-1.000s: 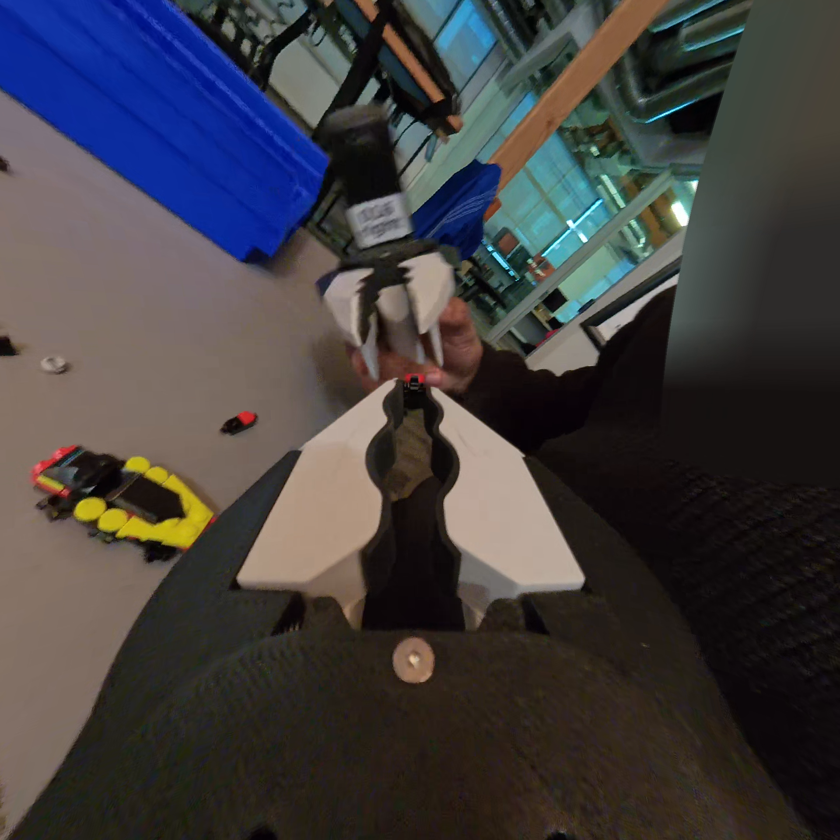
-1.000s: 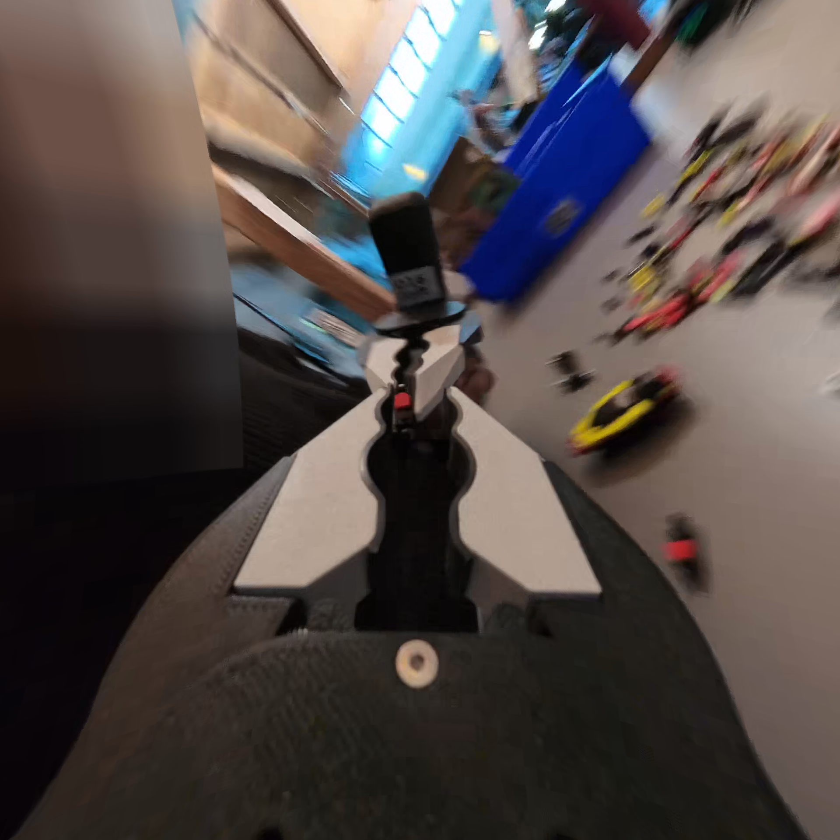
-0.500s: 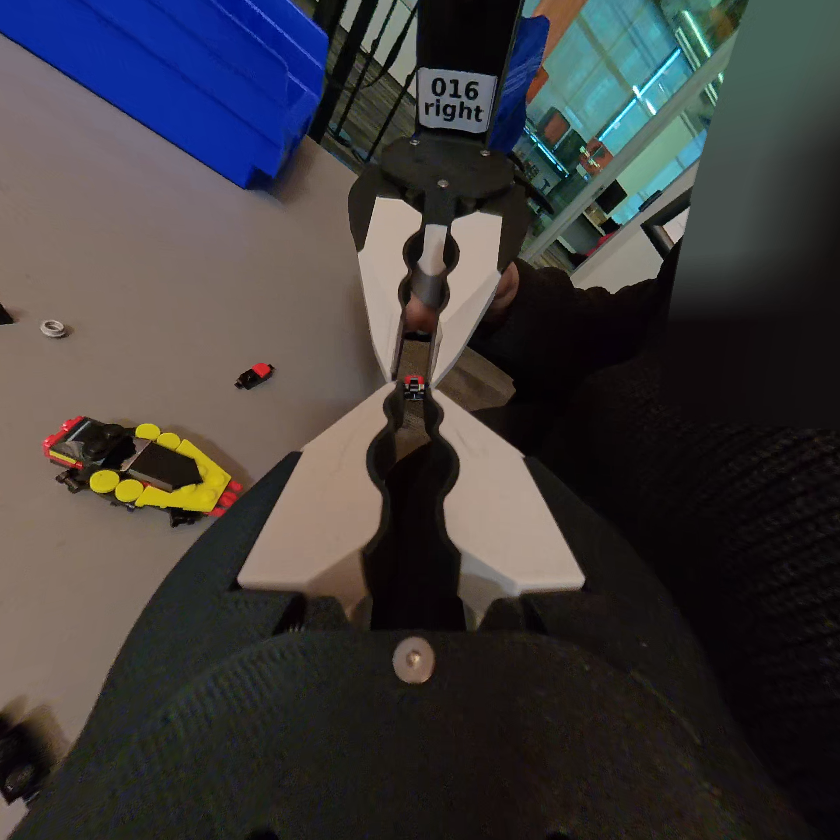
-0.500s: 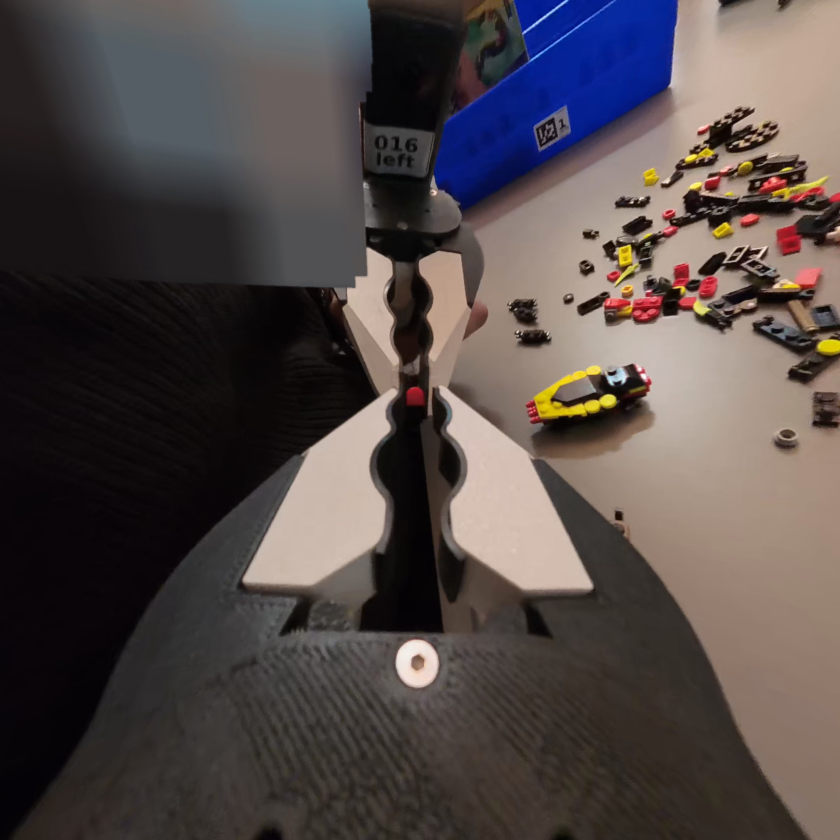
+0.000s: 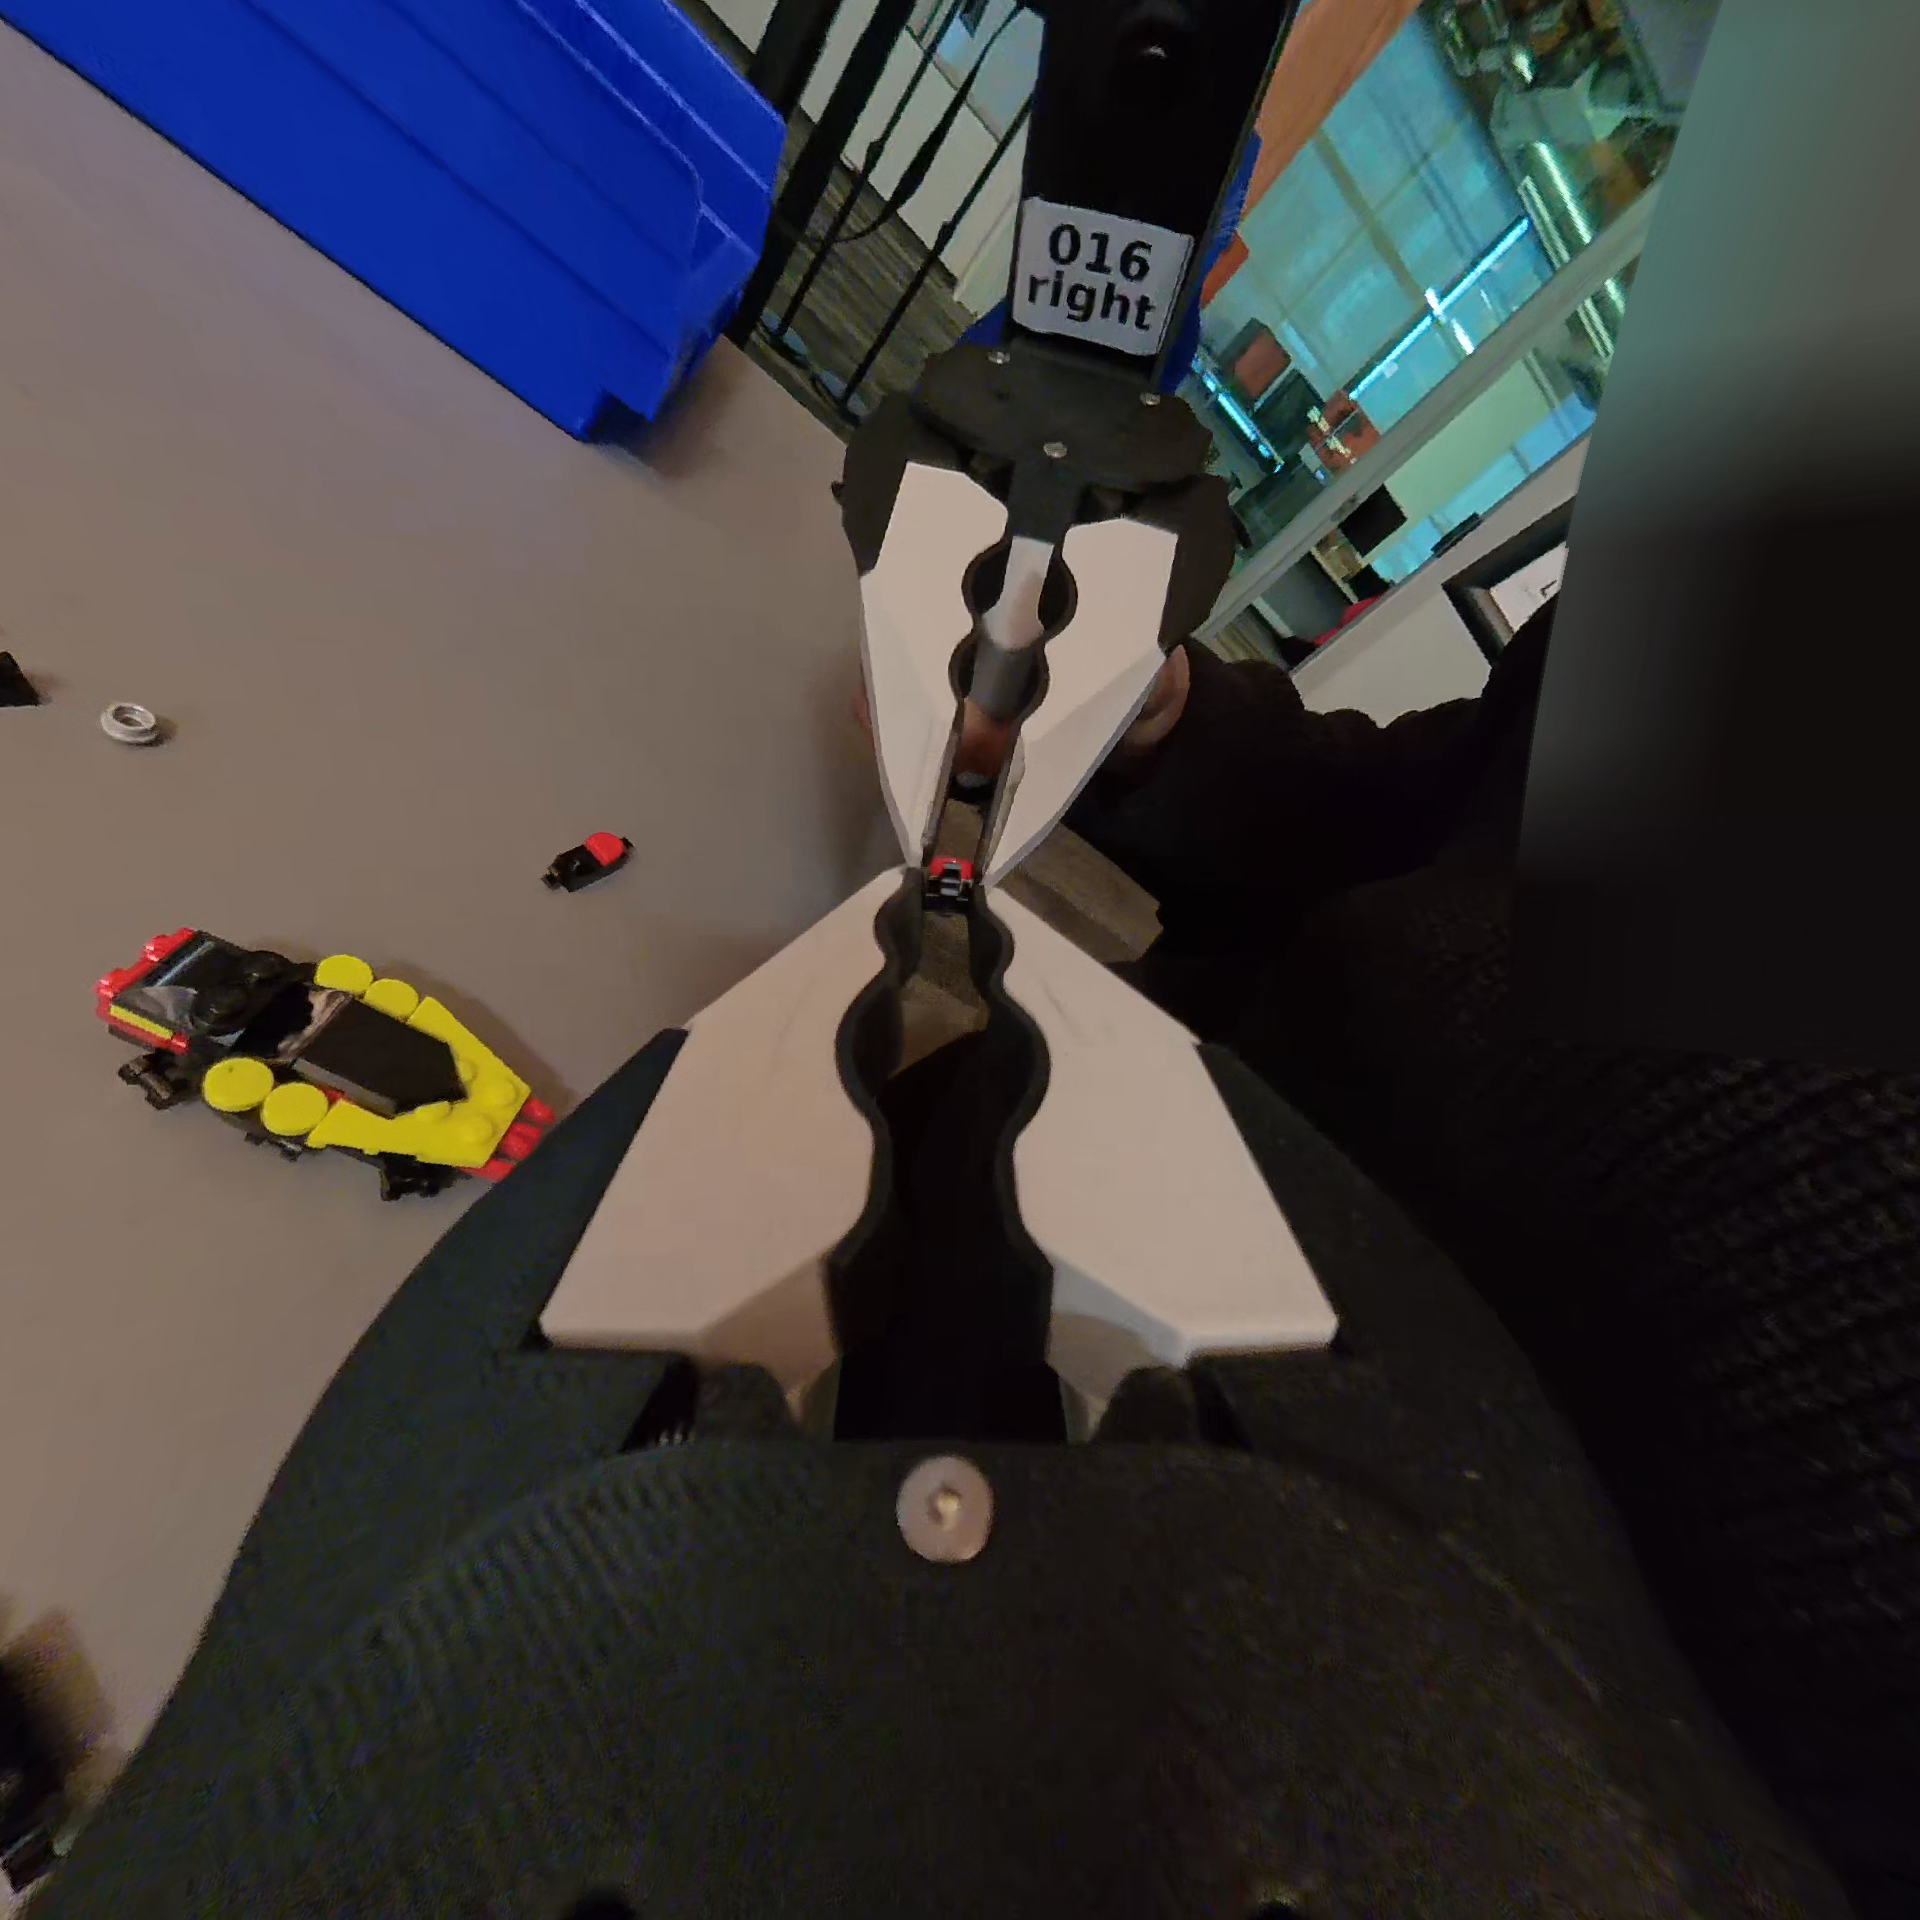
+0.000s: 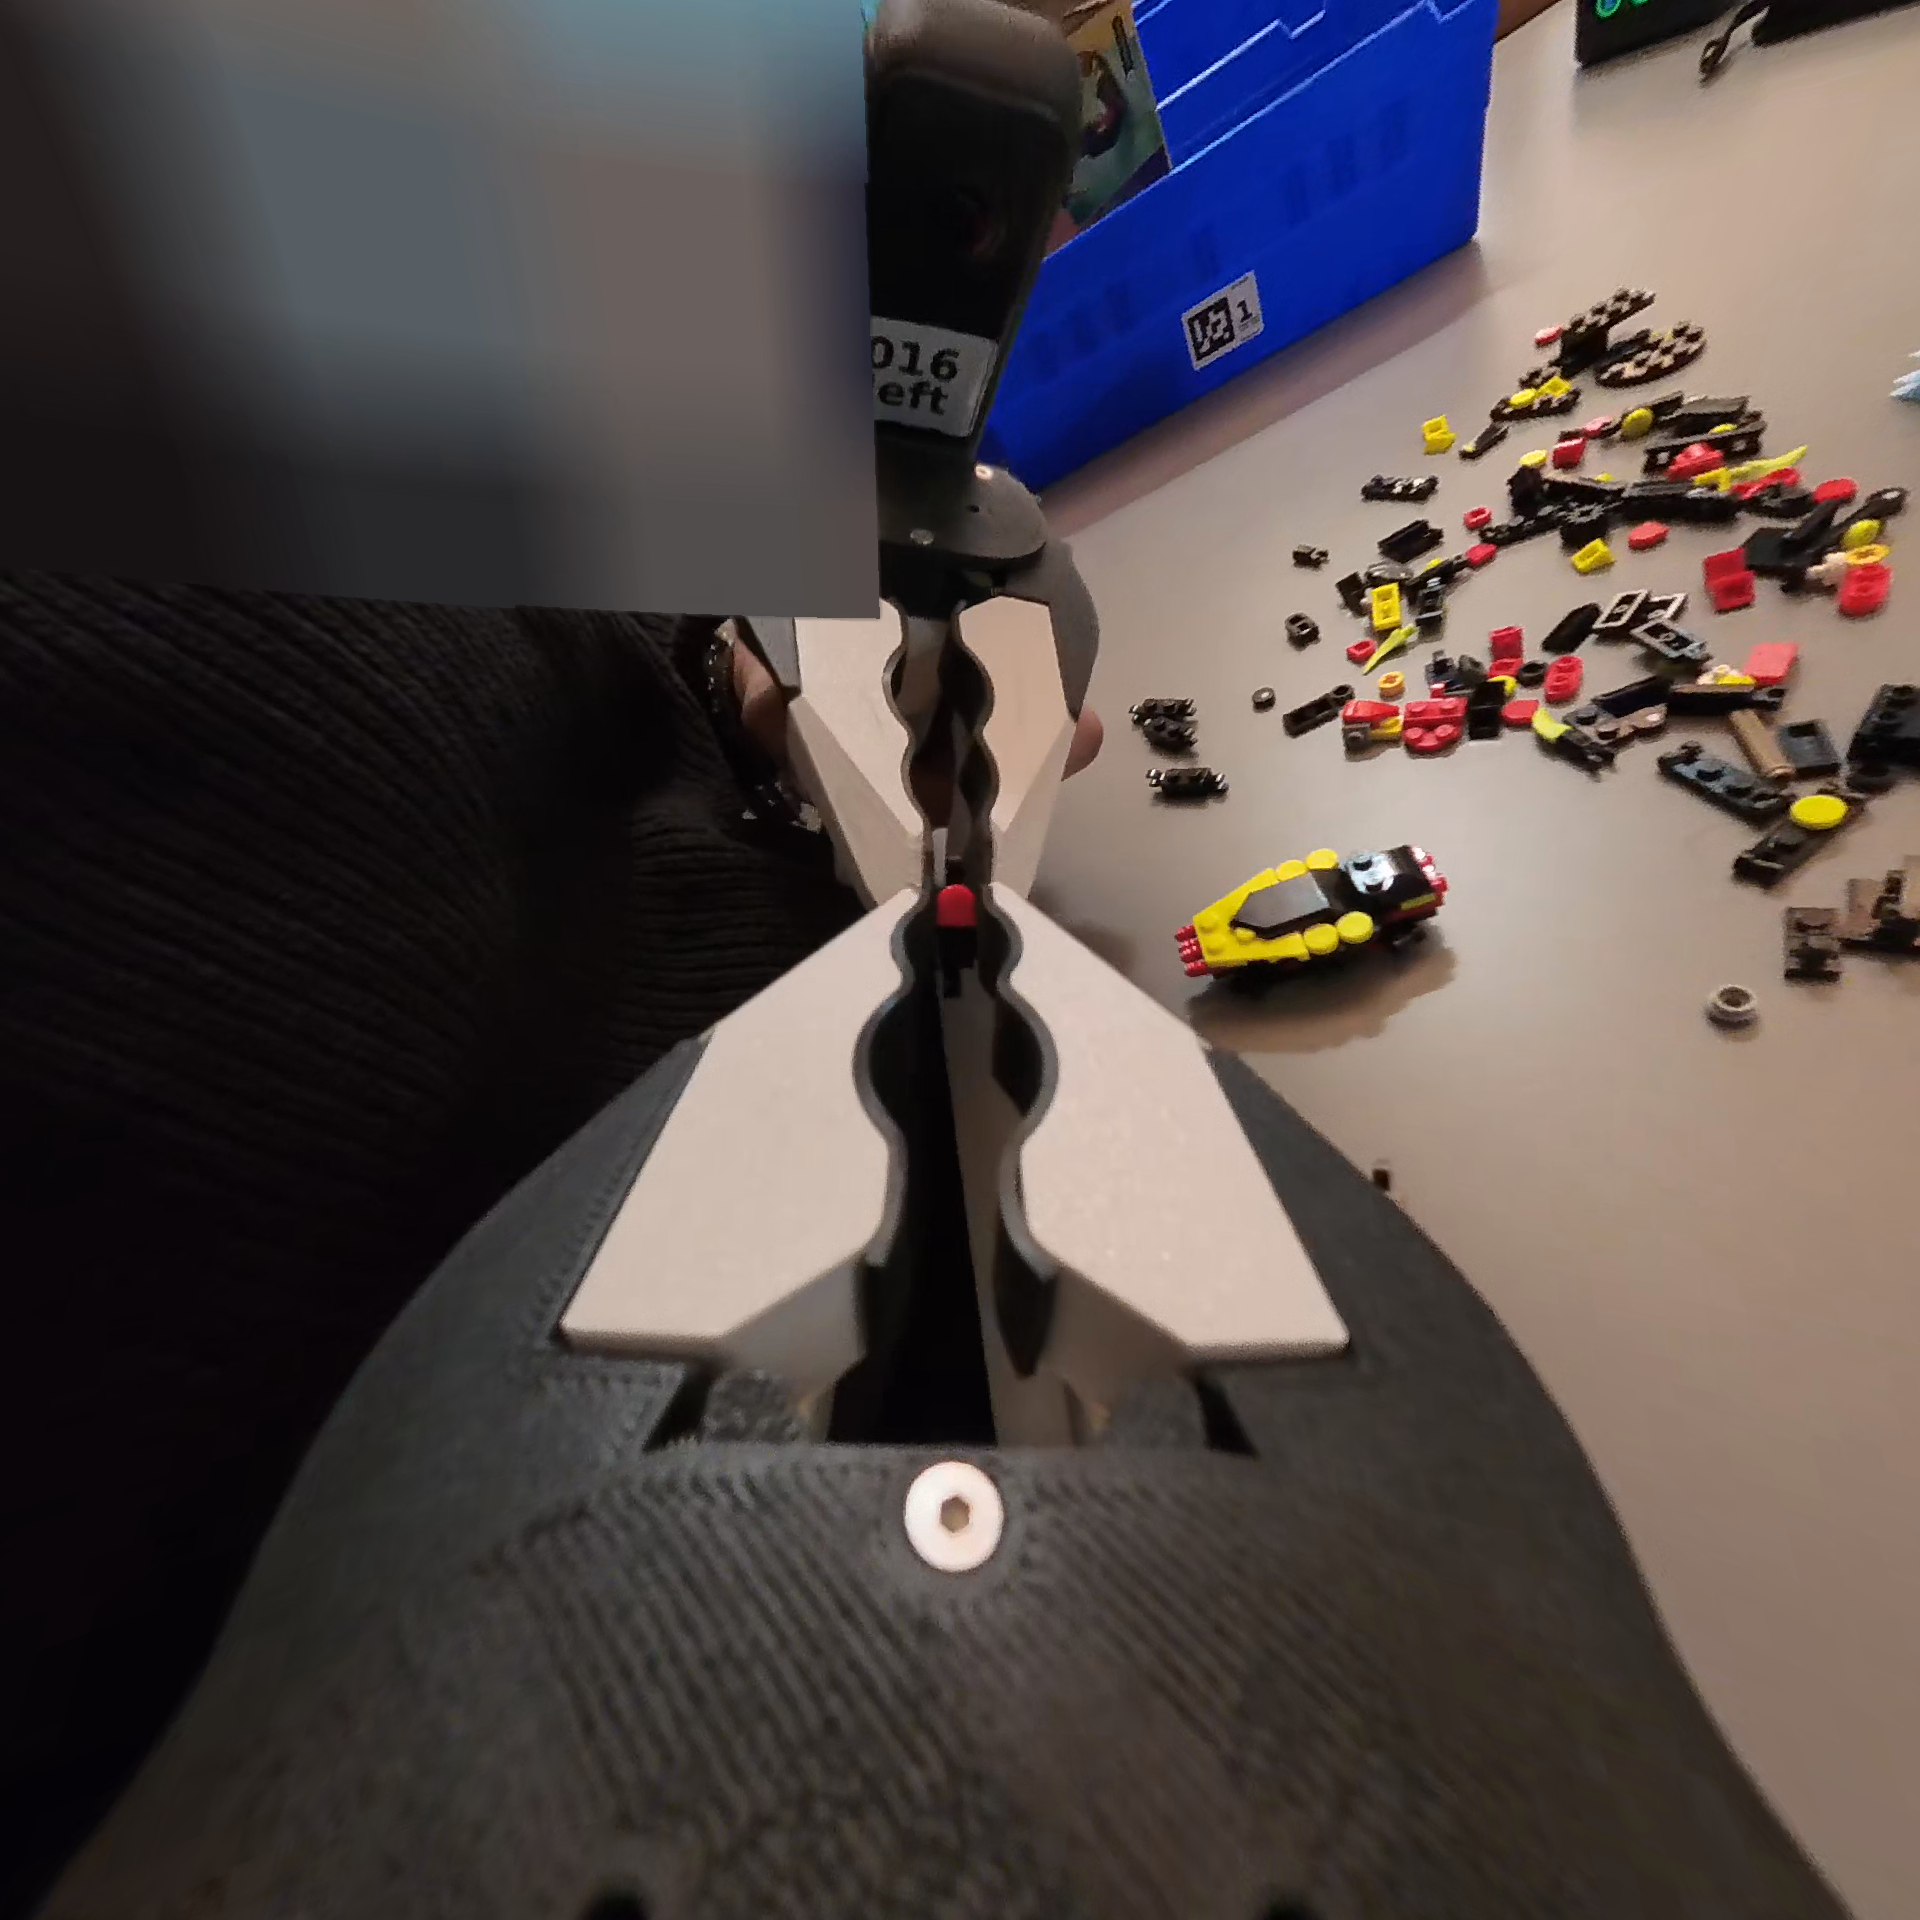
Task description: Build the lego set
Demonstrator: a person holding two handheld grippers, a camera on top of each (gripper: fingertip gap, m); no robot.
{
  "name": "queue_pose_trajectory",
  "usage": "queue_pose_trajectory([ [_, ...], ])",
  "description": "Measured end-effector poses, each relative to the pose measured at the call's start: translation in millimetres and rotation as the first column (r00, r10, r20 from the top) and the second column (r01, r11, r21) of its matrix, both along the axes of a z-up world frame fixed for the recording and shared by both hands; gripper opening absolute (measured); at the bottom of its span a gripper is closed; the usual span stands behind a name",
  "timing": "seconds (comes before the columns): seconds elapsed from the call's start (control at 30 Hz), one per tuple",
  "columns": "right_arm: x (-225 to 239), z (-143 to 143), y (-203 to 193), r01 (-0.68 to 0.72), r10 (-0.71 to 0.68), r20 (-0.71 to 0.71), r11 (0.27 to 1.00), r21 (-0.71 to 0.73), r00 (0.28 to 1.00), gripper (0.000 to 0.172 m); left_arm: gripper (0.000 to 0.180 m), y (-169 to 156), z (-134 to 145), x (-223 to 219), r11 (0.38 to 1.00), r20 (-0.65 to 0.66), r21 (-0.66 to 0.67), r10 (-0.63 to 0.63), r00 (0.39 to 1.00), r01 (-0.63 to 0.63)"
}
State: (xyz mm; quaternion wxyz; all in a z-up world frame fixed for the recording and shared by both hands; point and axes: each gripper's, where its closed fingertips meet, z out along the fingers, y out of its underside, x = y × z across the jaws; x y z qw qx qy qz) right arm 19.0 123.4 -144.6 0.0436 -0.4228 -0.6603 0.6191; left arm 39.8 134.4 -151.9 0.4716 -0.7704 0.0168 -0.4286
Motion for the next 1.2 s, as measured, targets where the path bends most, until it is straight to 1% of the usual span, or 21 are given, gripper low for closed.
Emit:
queue_pose_trajectory([
  [0.1,-2.2,4.8,1.2,0.017,-0.018,-0.007,0.999,-0.035,1.0,0.005,0.009,1.4,3.3,-3.3,1.0,0.038,0.006,0.015,0.999,-0.016],
  [0.2,-6.4,14.1,4.6,0.048,-0.049,-0.01,0.992,-0.12,0.999,0.005,0.014,4.9,10.1,-7.7,0.998,0.083,0.025,0.051,0.995,-0.054],
  [0.27,-10.8,18.9,5.4,0.074,-0.075,0.0,0.979,-0.188,0.997,0.005,0.014,6.7,15.7,-11.4,0.996,0.12,0.04,0.076,0.99,-0.082],
  [0.3,-12.6,20.9,6.6,0.087,-0.087,0.008,0.972,-0.22,0.996,0.005,0.012,7.0,19.3,-12.8,0.994,0.14,0.053,0.083,0.987,-0.091],
  [0.33,-14.1,22.7,7.9,0.098,-0.098,0.015,0.964,-0.247,0.995,0.005,0.006,6.5,23.0,-13.4,0.994,0.16,0.066,0.081,0.984,-0.092],
  [0.43,-15.3,27.4,10.5,0.11,-0.109,0.022,0.949,-0.296,0.994,0.005,0.006,6.3,28.3,-16.7,0.991,0.197,0.08,0.087,0.976,-0.104],
  [0.63,-13.8,29.8,10.9,0.106,-0.107,0.014,0.946,-0.305,0.994,0.005,0.005,4.7,31.2,-18.0,0.991,0.217,0.089,0.077,0.973,-0.098],
  [0.8,-14.2,37.1,19.6,0.114,-0.119,0.01,0.915,-0.386,0.993,0.013,0.005,3.6,30.0,-17.5,0.993,0.231,0.081,0.063,0.971,-0.084],
  [0.93,-12.4,30.2,11.2,0.087,-0.081,0.032,0.932,-0.353,0.996,0.019,0.005,3.8,28.6,-19.4,0.994,0.241,0.072,0.068,0.968,-0.088],
  [1.03,-12.1,27.5,5.8,0.072,-0.064,0.035,0.94,-0.333,0.997,0.021,0.005,2.0,27.5,-18.8,0.995,0.257,0.068,0.05,0.965,-0.07],
  [1.07,-11.9,27.7,5.4,0.068,-0.06,0.035,0.94,-0.335,0.998,0.018,0.005,1.2,28.0,-17.9,0.996,0.263,0.07,0.041,0.964,-0.061],
  [1.13,-12.0,25.8,5.7,0.073,-0.064,0.039,0.943,-0.323,0.997,0.006,0.005,0.4,28.1,-16.3,0.996,0.266,0.072,0.031,0.964,-0.052],
  [1.2,-10.9,25.6,4.6,0.064,-0.055,0.038,0.946,-0.318,0.998,0.006,0.005,-0.4,27.7,-15.3,0.996,0.258,0.076,0.028,0.966,-0.049],
])
